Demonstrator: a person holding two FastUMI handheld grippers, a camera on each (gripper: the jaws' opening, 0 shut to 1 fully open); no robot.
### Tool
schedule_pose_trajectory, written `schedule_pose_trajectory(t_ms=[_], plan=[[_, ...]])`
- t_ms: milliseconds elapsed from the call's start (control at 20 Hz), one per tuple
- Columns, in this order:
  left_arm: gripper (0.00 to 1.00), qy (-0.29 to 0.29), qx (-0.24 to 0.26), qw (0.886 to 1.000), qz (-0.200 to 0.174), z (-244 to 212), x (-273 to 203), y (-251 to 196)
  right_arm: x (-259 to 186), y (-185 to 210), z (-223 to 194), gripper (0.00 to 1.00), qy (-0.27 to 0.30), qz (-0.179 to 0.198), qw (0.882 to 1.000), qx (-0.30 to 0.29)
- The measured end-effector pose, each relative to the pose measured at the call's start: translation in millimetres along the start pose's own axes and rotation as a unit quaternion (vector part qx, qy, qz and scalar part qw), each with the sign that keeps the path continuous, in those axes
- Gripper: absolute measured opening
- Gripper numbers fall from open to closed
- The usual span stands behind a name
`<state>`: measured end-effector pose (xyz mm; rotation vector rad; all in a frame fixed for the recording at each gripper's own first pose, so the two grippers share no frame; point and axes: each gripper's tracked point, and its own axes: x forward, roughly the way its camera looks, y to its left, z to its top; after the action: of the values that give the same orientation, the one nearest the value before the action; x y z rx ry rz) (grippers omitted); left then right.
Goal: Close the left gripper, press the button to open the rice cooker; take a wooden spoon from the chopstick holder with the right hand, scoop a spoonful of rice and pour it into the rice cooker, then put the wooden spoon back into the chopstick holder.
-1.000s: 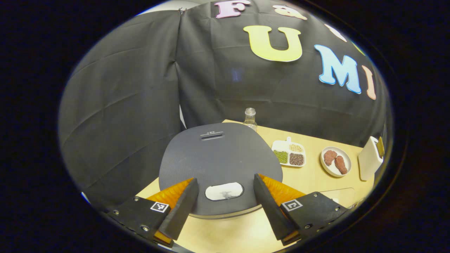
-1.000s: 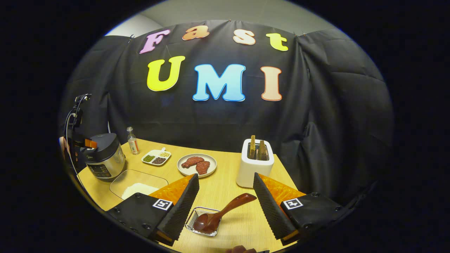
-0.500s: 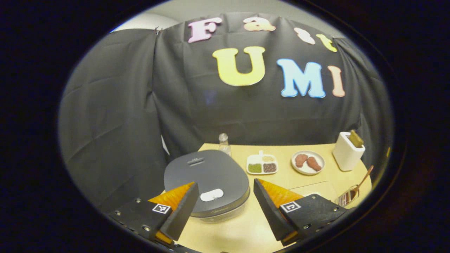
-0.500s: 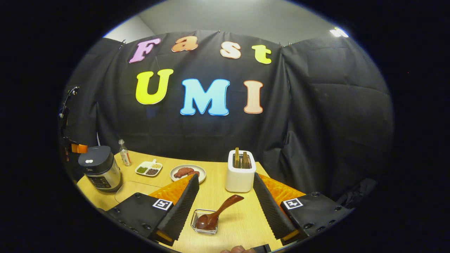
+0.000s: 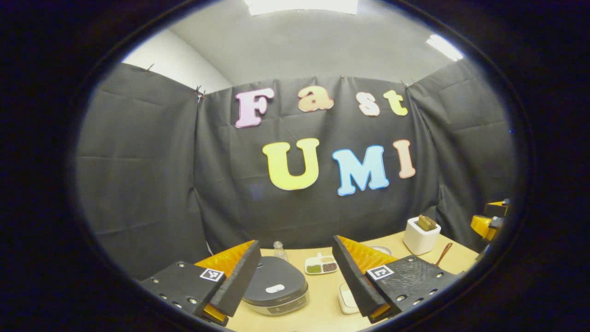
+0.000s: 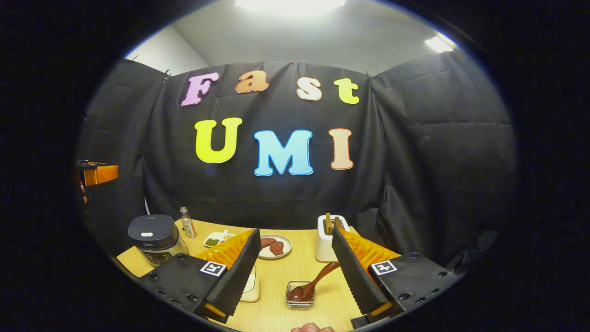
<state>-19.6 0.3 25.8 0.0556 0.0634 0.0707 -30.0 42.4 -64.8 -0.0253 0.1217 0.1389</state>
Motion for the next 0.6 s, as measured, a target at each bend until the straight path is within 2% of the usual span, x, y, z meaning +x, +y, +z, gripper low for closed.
schedule_pose_trajectory(t_ms=[200, 400, 600], plan=[[0.98, -0.019, -0.046, 0.998, -0.030, -3, -35, -11, -28, 1, -7, 0.98, 0.018, -0.010, 1.000, -0.005], [0.97, -0.011, -0.037, 0.999, -0.025, -22, -46, -7, -37, -4, -7, 0.98, 0.016, -0.018, 1.000, -0.006], [0.97, 0.006, -0.031, 0.999, -0.018, -34, -41, -6, -25, 3, -3, 0.98, 0.011, -0.002, 1.000, -0.022]])
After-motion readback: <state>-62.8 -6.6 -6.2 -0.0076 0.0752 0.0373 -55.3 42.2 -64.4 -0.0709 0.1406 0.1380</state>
